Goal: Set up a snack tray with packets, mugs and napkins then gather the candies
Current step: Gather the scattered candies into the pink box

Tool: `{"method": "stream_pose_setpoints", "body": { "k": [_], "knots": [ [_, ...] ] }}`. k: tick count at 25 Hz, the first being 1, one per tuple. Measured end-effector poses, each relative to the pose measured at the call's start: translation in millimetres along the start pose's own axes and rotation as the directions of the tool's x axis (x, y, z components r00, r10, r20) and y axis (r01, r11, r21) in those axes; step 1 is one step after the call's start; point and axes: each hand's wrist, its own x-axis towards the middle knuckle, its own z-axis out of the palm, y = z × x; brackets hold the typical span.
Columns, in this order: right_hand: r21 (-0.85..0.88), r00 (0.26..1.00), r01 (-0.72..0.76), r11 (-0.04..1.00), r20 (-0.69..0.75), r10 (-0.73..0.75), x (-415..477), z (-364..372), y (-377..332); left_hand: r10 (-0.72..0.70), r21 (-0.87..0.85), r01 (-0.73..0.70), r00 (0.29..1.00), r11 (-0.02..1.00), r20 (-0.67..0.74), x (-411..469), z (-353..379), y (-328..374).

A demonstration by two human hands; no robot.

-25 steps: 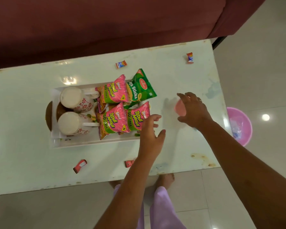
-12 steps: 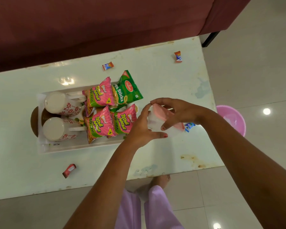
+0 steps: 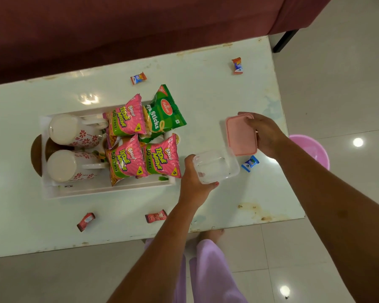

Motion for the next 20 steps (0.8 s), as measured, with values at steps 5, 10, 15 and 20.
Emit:
{"method": "stream_pose_setpoints", "body": {
  "k": [5, 10, 15, 20],
  "knots": [
    [-0.254, 0.968, 0.065, 0.965, -0.220, -0.123, 13, -8, 12, 0.044, 0.052, -0.039, 0.993, 0.998, -0.109, -4, 21, -8],
    [-0.524, 0.891, 0.157, 0.837, -0.291, -0.350, 13, -8, 13, 0.062, 0.167, -0.033, 0.984, 0.985, -0.169, -10, 20, -14],
    [-0.597, 0.851, 0.217, 0.772, -0.272, -0.449, 17, -9, 10, 0.038, 0.242, 0.014, 0.977, 0.970, -0.208, -19, 14, -19],
    [-0.735, 0.746, 0.312, 0.602, -0.204, -0.634, -29, -5, 38, -0.035, 0.260, 0.099, 0.970, 0.960, -0.240, -23, 13, -22]
  ]
}}
